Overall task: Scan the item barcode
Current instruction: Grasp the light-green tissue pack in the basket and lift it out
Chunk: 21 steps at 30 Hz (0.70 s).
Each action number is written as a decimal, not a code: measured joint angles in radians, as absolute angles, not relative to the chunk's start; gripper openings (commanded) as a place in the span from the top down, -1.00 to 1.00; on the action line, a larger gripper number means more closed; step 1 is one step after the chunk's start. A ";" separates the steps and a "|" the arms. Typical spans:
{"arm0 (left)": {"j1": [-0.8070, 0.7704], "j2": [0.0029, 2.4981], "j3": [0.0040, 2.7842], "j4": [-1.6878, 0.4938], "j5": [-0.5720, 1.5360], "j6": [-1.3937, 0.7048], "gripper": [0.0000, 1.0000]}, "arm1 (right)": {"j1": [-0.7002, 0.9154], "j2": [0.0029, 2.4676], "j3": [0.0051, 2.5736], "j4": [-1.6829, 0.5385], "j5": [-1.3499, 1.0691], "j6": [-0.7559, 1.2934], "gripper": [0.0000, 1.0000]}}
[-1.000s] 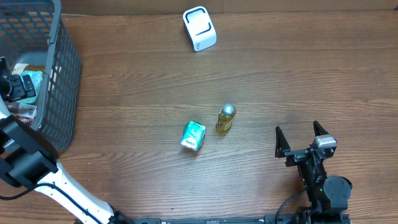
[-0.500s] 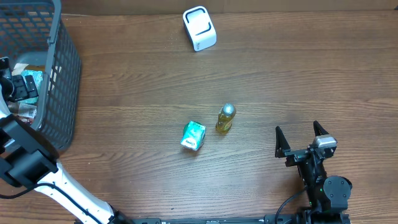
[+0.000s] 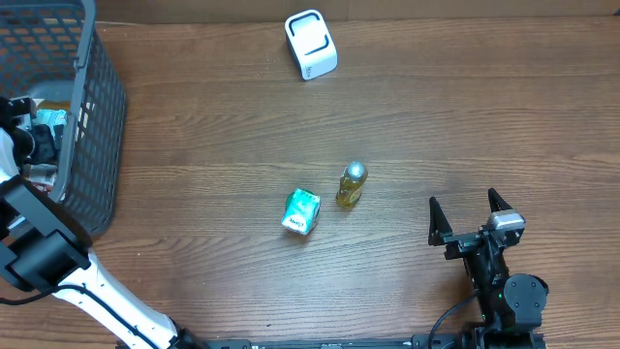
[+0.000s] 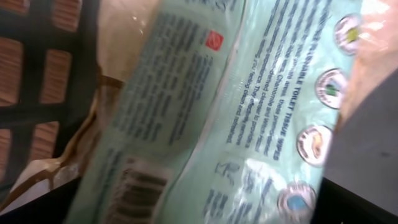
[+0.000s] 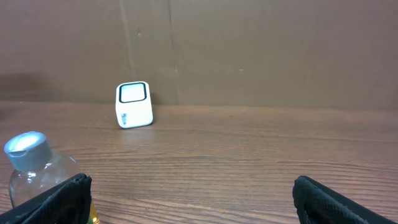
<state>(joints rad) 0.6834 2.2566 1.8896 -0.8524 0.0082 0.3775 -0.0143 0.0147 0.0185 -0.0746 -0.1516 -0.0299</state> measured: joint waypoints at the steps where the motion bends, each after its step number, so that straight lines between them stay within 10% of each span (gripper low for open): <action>1: 0.683 2.257 1.876 -0.837 0.007 0.377 -0.99 | -0.015 0.015 0.019 -0.075 -0.152 -0.030 -1.00; 4: 0.683 2.254 1.851 -0.804 -0.004 0.384 -0.93 | -0.015 0.015 0.019 -0.075 -0.152 -0.030 -1.00; 15: 0.683 2.243 1.834 -0.785 -0.027 0.394 0.74 | -0.014 0.015 0.019 -0.075 -0.152 -0.030 -1.00; 21: 0.683 2.234 1.834 -0.792 -0.018 0.382 0.92 | -0.014 0.015 0.019 -0.075 -0.152 -0.030 -1.00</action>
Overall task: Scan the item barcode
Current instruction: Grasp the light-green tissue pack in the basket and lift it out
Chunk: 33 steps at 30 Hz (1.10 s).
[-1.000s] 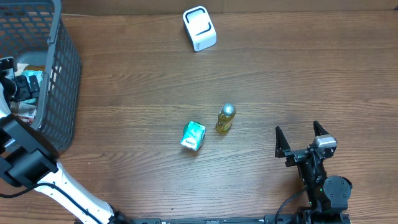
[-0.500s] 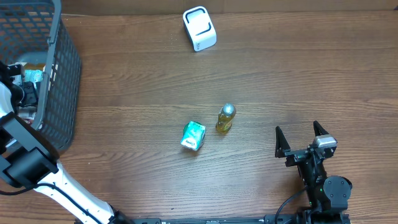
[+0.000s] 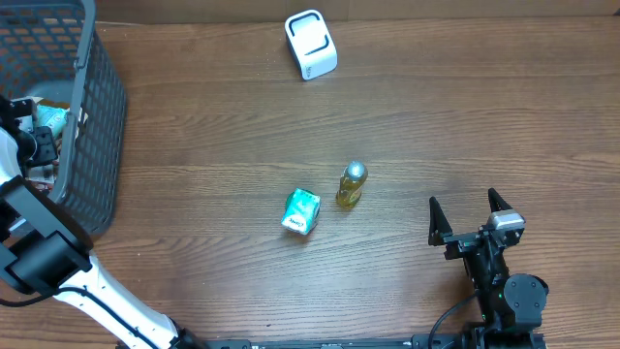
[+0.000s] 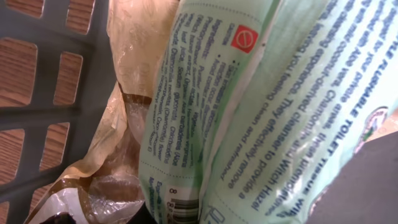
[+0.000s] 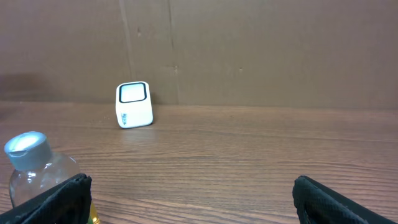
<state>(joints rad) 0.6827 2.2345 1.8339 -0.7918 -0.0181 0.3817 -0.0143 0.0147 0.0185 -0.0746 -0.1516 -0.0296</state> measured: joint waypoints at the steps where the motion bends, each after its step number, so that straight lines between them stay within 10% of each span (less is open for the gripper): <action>1: 0.683 2.234 1.834 -0.792 -0.015 0.377 0.91 | -0.015 0.015 0.019 -0.075 -0.152 -0.030 -1.00; 33: 0.588 1.437 1.772 -0.923 0.274 0.031 0.92 | -0.014 0.015 0.019 -0.075 -0.151 -0.030 -1.00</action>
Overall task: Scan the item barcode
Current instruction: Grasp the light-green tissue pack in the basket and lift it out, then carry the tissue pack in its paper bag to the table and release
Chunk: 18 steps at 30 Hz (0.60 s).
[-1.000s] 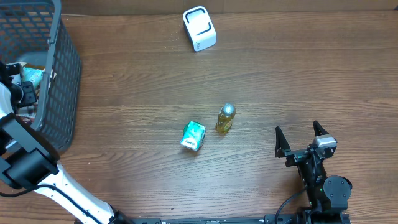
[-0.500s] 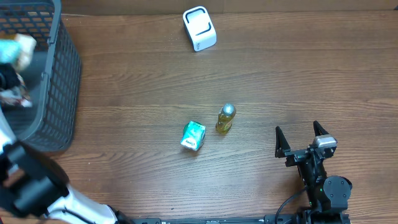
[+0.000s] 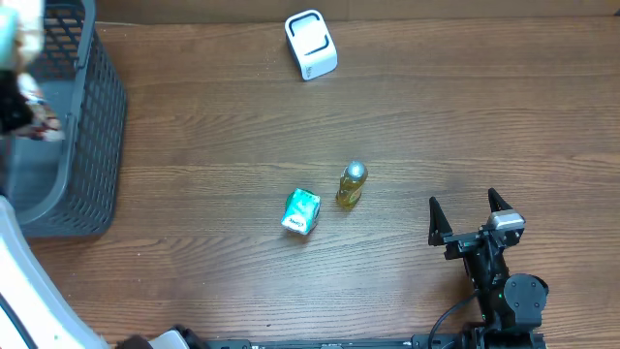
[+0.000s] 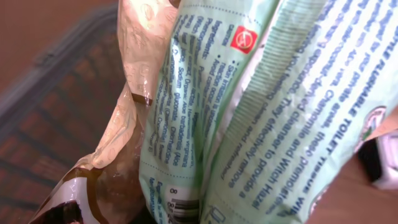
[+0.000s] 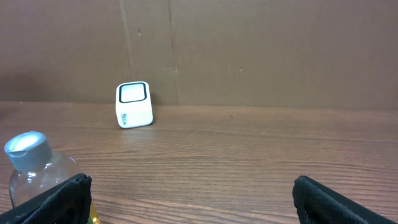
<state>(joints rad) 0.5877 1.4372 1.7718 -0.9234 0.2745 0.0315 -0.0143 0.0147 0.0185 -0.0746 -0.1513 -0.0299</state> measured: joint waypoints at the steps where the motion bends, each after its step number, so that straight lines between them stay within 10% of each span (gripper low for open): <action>1: 0.569 1.421 1.772 -0.952 0.279 0.027 0.92 | -0.015 0.015 0.019 -0.075 -0.151 -0.030 -1.00; 18: 0.265 1.328 1.772 -1.291 0.303 -0.021 0.92 | -0.014 0.015 0.019 -0.075 -0.151 -0.030 -1.00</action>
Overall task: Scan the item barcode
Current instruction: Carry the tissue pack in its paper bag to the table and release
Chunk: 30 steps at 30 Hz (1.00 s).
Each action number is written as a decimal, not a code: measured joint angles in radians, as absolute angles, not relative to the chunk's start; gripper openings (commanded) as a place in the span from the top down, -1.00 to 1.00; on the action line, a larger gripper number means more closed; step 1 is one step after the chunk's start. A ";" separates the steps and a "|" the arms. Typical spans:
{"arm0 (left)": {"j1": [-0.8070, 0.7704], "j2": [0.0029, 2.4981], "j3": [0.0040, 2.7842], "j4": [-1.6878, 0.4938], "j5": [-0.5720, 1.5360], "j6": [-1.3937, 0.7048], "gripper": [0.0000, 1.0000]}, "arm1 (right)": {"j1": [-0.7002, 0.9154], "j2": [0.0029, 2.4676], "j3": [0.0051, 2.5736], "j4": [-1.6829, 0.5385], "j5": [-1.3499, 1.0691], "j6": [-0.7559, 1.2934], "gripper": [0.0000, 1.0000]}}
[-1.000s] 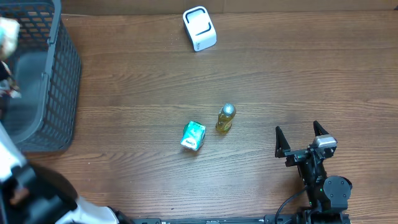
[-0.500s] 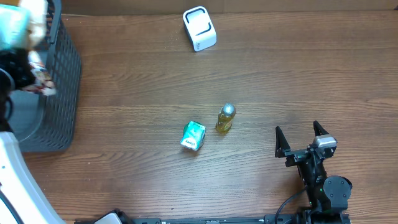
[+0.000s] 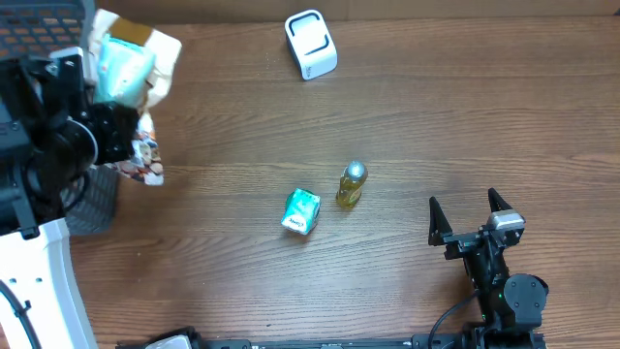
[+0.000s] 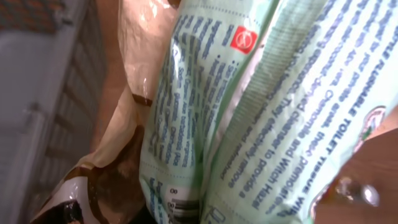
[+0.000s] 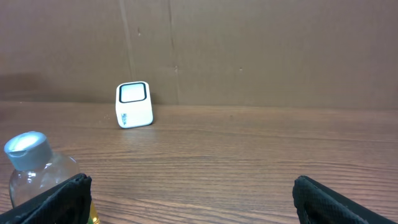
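A pale green pack of toilet tissue wipes fills the left wrist view, its barcode at the bottom edge. A beige and brown plastic bag hangs against it. Overhead, my left gripper holds the pack and bag in the air just right of the basket, shut on them; its fingers are hidden. The white scanner stands at the far middle of the table. My right gripper rests open near the front right, with nothing between its fingers.
A grey mesh basket stands at the far left, mostly hidden by my left arm. A small green carton and a clear bottle of yellow liquid with a silver cap are at the table's middle.
My left gripper, with the wipes pack and bag, has moved right from above the basket to just outside its right wall. The right arm has not moved.
My left gripper was down in the basket close over the wipes pack. Then the pack and beige bag filled its view inside the basket. Then it held them up over the basket, and now they hang outside it over the table.
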<state>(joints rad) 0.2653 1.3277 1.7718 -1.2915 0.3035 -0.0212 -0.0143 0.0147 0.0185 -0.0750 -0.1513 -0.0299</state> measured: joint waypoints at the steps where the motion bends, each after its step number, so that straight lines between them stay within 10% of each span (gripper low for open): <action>1: 0.258 1.328 1.772 -1.306 0.303 -0.026 0.92 | -0.015 0.015 0.019 -0.075 -0.152 -0.030 -1.00; 30: -0.185 1.328 1.358 -1.275 0.212 -0.299 0.91 | -0.014 0.015 0.019 -0.075 -0.151 -0.030 -1.00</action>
<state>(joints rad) -0.1848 1.3277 1.3579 -1.2747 0.2119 -0.2985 -0.0143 0.0147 0.0185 -0.0746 -0.1513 -0.0303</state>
